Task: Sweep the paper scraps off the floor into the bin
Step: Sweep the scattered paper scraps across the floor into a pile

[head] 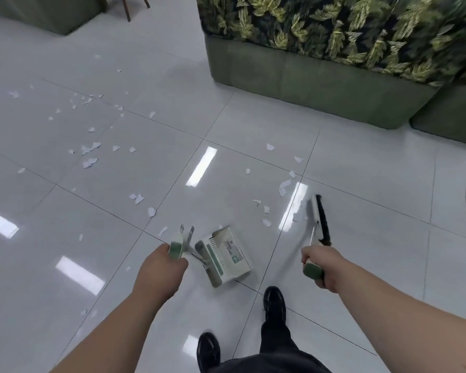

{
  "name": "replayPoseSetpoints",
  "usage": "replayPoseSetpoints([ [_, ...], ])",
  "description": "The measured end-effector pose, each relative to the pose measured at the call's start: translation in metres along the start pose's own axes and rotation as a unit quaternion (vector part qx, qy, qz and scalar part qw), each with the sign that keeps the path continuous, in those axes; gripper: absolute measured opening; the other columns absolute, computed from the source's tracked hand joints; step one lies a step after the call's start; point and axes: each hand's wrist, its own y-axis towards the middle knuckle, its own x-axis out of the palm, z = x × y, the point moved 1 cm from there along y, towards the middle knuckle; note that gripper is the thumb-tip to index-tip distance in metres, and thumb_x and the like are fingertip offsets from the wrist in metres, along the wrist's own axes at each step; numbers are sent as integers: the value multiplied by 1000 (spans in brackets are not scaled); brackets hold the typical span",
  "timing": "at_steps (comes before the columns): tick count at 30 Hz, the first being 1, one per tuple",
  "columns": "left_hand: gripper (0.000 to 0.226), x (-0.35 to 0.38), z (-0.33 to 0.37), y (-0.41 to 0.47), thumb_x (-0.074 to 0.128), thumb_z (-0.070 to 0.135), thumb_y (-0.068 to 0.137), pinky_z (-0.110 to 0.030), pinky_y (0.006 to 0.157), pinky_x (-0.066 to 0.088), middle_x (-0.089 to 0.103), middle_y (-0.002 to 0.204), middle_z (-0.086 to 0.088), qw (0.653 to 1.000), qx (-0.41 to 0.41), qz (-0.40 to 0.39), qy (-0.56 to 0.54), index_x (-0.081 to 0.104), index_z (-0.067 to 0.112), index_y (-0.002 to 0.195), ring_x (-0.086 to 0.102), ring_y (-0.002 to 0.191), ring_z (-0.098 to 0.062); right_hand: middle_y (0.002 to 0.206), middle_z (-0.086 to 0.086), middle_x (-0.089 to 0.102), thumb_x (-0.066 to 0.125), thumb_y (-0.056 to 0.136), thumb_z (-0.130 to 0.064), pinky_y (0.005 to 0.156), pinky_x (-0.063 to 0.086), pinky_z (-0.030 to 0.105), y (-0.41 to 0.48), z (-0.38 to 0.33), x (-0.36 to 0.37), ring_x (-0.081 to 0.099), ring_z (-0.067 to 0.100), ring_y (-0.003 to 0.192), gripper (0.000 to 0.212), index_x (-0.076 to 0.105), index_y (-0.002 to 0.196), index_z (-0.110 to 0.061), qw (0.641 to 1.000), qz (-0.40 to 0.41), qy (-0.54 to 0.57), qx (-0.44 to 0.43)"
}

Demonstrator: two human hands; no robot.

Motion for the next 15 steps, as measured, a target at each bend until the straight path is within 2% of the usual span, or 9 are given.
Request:
replayPoseSetpoints([
  [5,10,2,6,-11,51,15,83,-25,47,40,55,67,-7,998,-41,39,9,55,11,92,50,46,-25,79,11,51,57,74,-3,50,30,23,-13,-37,20,41,24,64,12,52,81,-11,994,-82,-66,-30],
  [8,10,5,5,-20,50,14,85,-23,42,39,55,65,-8,997,-67,43,-10,55,13,93,49,43,-22,80,12,52,56,75,0,50,29,22,-29,-52,43,41,22,59,13,54,85,-9,986,-132,-89,-41],
  [12,7,11,2,-32,49,11,84,-23,42,36,50,61,-6,992,-106,55,-27,52,15,89,44,39,-21,85,15,55,59,70,-2,50,31,19,-43,-67,64,45,22,58,18,59,86,-10,971,-214,-100,-38],
  [15,9,15,4,-38,48,9,83,-22,43,33,46,61,-6,989,-125,62,-51,45,16,79,39,38,-20,73,13,59,59,72,-3,49,31,17,-49,-83,62,49,20,51,18,60,87,-13,961,-258,-93,-25],
])
